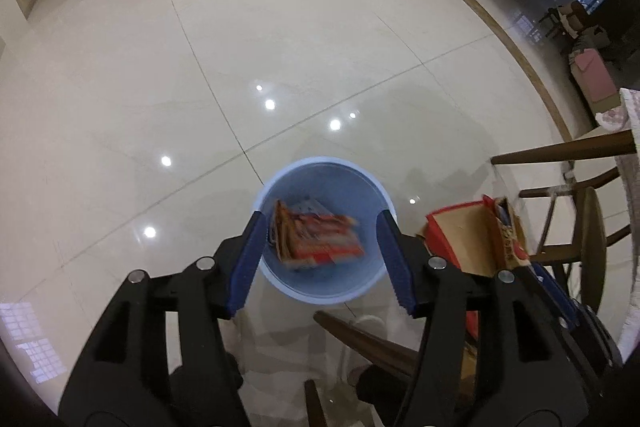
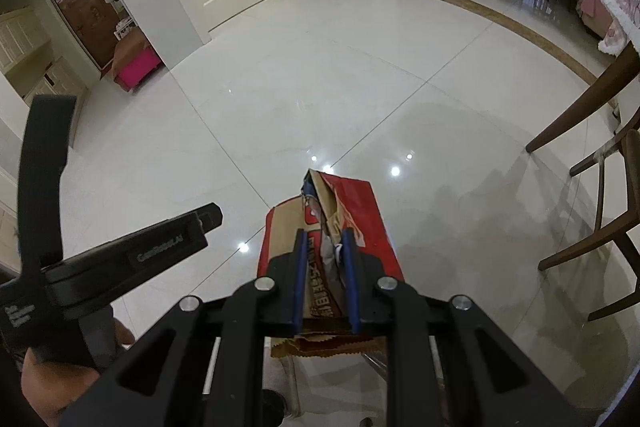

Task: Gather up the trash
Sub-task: 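Carry the red box and bag to the blue bin and open both tools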

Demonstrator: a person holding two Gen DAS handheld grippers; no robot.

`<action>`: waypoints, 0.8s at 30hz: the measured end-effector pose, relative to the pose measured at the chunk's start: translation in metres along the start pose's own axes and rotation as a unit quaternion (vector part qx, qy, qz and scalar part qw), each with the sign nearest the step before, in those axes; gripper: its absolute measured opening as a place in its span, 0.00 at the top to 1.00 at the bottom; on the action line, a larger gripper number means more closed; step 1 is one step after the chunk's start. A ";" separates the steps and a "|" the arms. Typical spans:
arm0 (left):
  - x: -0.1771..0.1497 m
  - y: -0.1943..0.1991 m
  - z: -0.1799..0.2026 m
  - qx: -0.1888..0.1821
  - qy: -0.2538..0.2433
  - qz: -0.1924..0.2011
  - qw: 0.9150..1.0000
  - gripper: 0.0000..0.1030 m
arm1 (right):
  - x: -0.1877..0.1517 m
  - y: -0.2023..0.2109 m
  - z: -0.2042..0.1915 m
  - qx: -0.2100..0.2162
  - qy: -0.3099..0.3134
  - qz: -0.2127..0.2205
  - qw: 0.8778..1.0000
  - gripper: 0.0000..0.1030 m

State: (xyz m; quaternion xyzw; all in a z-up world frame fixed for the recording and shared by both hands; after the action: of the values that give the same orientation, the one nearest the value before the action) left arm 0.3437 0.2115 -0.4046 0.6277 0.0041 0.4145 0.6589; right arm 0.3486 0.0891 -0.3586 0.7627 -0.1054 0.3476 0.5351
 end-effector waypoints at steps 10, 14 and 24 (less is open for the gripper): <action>-0.002 0.023 -0.003 -0.010 0.005 0.008 1.000 0.43 | 0.001 0.001 0.000 0.004 0.000 0.001 1.000 0.83; -0.001 0.032 -0.005 -0.013 0.011 0.013 1.000 0.43 | 0.003 0.003 -0.002 0.006 0.001 0.006 1.000 0.83; 0.013 0.058 -0.021 -0.006 0.029 0.042 0.999 0.40 | 0.028 0.007 -0.020 0.029 0.000 0.037 0.999 0.80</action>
State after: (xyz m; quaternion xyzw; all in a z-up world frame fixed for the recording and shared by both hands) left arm 0.3100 0.2284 -0.3546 0.6112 -0.0053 0.4600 0.6441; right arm 0.3569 0.1095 -0.3316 0.7732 -0.1237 0.3705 0.4997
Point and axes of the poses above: each gripper's, at about its wrist camera, not at the fingertips, and y roughly against the way its jaws point, z to its right, x to its top, the point moved 6 cm from there along -y, roughly the way its jaws point, and after that the axes turned 12 degrees about z, right-handed, at the moved point
